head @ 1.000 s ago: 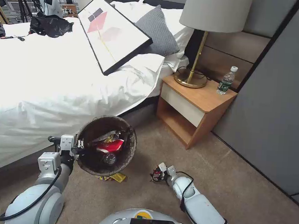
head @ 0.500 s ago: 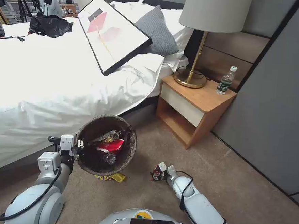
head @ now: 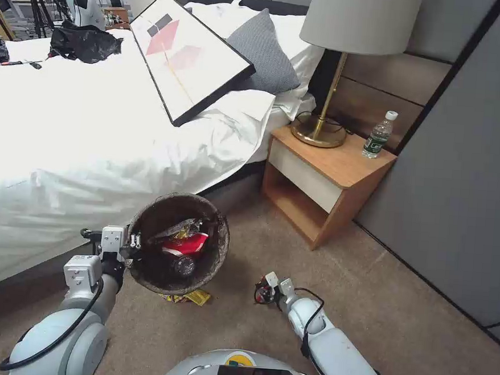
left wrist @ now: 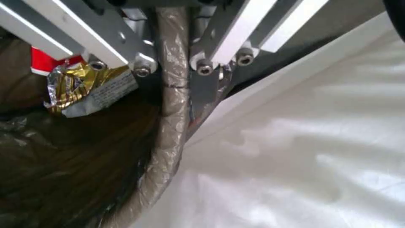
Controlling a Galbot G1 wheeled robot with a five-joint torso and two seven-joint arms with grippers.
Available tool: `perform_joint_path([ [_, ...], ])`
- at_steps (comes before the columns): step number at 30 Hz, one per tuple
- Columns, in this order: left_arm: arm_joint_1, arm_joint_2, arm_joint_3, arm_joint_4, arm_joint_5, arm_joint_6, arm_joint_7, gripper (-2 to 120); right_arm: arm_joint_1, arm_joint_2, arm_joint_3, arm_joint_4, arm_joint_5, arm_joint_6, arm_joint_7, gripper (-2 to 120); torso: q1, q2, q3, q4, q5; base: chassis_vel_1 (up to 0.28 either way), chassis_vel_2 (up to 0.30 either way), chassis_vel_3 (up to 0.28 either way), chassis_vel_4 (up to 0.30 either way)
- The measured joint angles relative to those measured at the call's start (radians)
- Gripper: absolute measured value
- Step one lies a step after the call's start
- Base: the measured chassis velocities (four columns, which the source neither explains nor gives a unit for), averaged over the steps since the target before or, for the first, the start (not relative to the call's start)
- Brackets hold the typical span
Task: Pick up the trash bin, then pick up the garbage from the floor and place it into the trash bin.
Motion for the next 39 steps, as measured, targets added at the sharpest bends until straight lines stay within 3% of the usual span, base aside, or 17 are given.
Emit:
perform_joint_path([
  [6,0.001,-0.002,0.001,0.0,0.002,-0.001,0.0,3,-0.005,0.001,-0.001,0.011,0.001,0.0,0.008,20,0.0,0.0,0.0,-0.0001,0.0002,0.0,0.0,0.0,0.0],
  [11,0.002,-0.004,0.002,0.0,0.004,-0.002,0.0,3,-0.008,0.001,-0.001,0.018,0.004,0.0,0.014,0,0.0,0.0,0.0,0.0001,0.0002,0.0,0.0,0.0,0.0],
  [20,0.005,-0.002,0.006,0.0,0.006,-0.002,0.0,3,-0.019,-0.01,0.026,0.069,-0.004,0.017,0.051,0,0.0,0.0,0.0,-0.0002,0.0001,0.0,0.0,0.0,0.0],
  [27,0.008,0.001,0.005,0.0,0.006,-0.001,-0.001,3,-0.059,-0.065,0.064,0.211,0.028,0.017,0.054,0,0.0,0.0,0.0,-0.0002,0.0,0.0,0.0,0.0,0.0],
  [39,0.023,0.011,0.003,0.0,0.005,0.002,-0.002,3,-0.13,-0.26,0.154,0.649,0.135,0.03,0.064,0,0.0,0.0,0.0,-0.0003,0.0002,0.0,0.0,0.0,0.0],
])
